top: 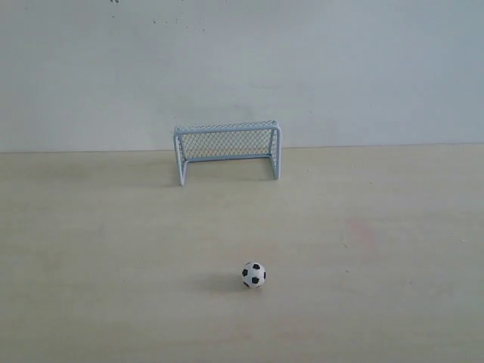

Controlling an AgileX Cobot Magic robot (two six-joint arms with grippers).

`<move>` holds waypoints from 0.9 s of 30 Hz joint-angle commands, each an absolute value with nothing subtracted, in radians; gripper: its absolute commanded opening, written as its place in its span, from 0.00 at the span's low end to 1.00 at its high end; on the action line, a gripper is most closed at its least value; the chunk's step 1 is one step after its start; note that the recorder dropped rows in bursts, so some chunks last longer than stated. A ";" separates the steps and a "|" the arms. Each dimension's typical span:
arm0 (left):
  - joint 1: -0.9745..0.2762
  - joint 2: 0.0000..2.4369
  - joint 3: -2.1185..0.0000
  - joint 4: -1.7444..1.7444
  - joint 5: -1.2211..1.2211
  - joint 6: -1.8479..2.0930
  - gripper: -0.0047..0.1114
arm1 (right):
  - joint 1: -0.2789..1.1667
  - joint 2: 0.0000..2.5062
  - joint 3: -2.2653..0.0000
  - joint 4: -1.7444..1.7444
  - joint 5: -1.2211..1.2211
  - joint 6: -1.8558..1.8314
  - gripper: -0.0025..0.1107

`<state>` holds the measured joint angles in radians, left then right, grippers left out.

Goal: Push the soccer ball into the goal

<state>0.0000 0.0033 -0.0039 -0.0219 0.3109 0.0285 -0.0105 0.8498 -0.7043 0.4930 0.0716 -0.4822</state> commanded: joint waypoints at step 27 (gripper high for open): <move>0.001 0.000 0.000 -0.029 0.306 0.030 0.08 | 0.418 1.734 -1.312 0.200 1.061 -0.864 0.02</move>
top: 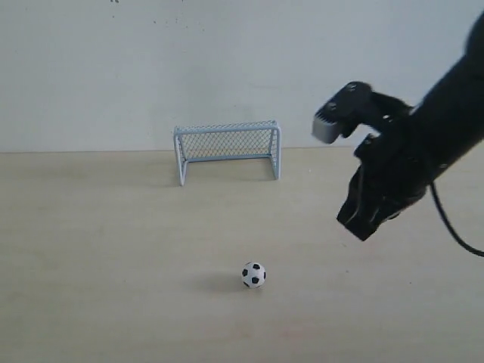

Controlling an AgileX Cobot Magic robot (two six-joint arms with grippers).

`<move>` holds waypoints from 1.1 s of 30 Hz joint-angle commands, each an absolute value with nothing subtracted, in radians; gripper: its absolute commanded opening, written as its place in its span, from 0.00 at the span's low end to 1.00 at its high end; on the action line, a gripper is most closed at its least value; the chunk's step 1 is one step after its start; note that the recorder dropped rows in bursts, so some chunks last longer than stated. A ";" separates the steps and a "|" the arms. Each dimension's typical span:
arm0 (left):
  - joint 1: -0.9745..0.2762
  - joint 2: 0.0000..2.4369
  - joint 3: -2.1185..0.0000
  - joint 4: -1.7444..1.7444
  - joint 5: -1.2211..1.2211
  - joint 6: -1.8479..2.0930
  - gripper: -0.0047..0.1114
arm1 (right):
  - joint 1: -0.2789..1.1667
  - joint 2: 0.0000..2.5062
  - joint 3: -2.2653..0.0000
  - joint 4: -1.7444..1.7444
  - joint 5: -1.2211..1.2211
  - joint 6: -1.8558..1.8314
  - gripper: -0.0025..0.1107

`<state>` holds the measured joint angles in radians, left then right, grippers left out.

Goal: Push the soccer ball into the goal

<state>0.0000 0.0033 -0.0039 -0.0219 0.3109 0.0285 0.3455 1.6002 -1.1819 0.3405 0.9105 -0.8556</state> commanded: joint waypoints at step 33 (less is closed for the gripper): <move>0.001 0.000 0.000 -0.029 0.306 0.030 0.08 | 0.628 2.130 -1.541 0.245 1.143 -1.267 0.02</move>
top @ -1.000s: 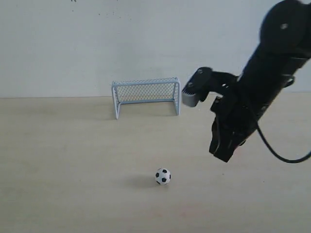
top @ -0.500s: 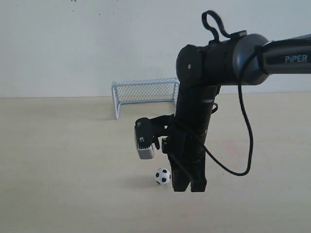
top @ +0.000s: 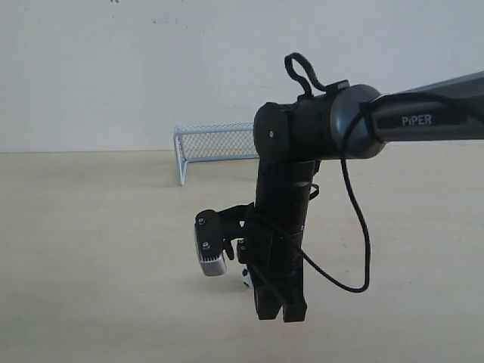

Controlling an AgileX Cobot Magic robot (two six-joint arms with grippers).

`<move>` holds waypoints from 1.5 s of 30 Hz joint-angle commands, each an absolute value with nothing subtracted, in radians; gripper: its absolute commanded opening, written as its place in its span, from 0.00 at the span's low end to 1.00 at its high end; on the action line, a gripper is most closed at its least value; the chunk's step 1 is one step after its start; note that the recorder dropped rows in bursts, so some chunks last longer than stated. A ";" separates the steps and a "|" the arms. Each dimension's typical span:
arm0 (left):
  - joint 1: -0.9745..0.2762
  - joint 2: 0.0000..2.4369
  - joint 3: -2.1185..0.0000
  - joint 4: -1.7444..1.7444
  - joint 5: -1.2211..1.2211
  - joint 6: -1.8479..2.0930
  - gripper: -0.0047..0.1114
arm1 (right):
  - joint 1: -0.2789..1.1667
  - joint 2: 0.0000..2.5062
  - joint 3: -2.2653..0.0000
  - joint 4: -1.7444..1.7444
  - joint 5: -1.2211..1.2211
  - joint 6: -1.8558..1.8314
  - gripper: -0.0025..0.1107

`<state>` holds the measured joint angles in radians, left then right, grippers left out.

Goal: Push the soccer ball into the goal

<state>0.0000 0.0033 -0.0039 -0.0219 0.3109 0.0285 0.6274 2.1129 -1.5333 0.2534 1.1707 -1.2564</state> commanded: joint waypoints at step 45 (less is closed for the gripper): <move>0.001 0.000 0.000 -0.029 0.306 0.030 0.08 | 0.628 1.963 -1.607 -0.258 0.680 -0.423 0.02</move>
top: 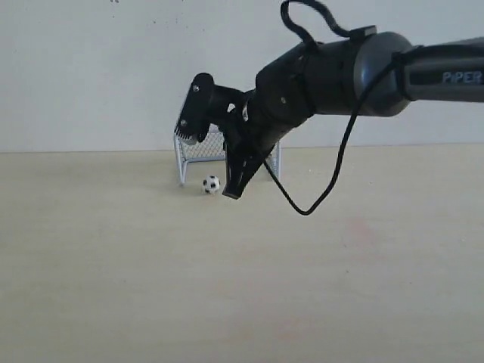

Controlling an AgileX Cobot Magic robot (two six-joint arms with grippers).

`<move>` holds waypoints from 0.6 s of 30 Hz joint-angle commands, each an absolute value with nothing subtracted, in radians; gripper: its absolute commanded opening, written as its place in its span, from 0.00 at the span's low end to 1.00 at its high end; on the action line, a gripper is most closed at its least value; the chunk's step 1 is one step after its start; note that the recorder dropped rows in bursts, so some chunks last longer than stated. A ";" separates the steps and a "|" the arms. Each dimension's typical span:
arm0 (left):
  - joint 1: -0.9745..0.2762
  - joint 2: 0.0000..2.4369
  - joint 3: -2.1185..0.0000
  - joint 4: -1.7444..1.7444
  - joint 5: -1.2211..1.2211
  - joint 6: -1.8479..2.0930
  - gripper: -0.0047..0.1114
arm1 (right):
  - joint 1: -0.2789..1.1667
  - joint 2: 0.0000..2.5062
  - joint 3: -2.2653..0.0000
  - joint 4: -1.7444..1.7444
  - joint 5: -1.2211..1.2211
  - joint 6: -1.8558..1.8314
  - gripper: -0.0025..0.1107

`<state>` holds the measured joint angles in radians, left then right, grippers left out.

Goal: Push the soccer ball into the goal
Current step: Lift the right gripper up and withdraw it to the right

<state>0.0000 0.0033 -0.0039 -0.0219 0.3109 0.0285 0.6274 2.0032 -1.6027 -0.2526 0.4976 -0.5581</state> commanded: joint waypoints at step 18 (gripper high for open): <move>0.001 0.000 0.000 -0.029 0.306 0.030 0.08 | 0.628 1.699 -1.584 -0.212 1.115 -0.102 0.02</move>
<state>0.0000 0.0033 -0.0039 -0.0219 0.3109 0.0285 0.6274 1.7976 -1.6007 -0.2158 1.1187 -0.1441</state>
